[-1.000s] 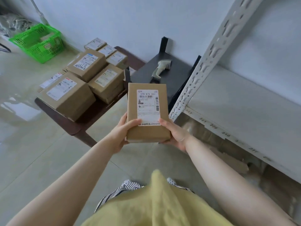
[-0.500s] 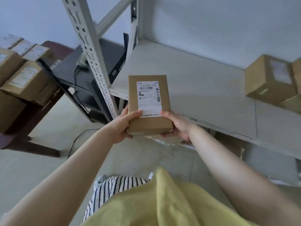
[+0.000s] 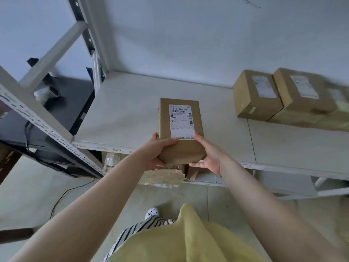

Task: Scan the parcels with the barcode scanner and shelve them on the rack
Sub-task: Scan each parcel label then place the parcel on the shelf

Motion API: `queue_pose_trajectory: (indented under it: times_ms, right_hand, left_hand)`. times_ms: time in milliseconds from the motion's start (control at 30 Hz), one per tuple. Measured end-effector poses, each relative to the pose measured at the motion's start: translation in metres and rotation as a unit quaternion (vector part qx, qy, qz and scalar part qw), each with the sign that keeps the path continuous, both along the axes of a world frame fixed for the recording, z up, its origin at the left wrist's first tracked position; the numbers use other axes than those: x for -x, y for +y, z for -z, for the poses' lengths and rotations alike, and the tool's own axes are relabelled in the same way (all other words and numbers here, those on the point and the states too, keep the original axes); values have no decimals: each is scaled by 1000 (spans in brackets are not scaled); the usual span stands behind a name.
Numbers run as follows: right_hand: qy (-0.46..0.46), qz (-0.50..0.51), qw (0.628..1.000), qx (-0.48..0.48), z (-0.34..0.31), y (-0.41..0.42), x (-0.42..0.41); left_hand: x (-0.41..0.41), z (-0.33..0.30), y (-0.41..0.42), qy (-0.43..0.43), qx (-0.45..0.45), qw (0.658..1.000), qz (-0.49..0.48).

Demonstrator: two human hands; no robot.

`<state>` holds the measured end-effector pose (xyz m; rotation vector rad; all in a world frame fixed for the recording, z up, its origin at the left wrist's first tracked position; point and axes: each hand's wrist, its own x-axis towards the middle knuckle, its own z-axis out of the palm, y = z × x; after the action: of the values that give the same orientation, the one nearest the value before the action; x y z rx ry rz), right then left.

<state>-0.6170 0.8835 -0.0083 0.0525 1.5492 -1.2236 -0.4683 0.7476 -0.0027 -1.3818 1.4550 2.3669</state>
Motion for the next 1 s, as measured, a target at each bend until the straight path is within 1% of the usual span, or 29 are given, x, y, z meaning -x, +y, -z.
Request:
queue_pose_trajectory:
  times_ms: [200,333,500,633,800,900,1000]
  right_hand:
    - [30,84,996,-24,-10,8,50]
    - [30,148,988,-27,-10,11,81]
    - [73,207,976,-8,-6,12,126]
    - [46,218,974,-45,-5,12,158]
    - [-58,245,967,-46,-9,1,196]
    - [-77,224,971,-46,-6,-6,207]
    - [-75,201,976,-37,-1,-11,219]
  left_hand:
    - [79,5,1,-14,32,999,38]
    - [123,8,10,-10,29,999,24]
    - [175,12,17,24,23,999,-28]
    - [213,16,21,37,28,995,-90]
    - [262,13,26,14,42,990,-135]
    - [276,12,26,2,42,988,-150]
    - [287,10,24,5,37,987,-157]
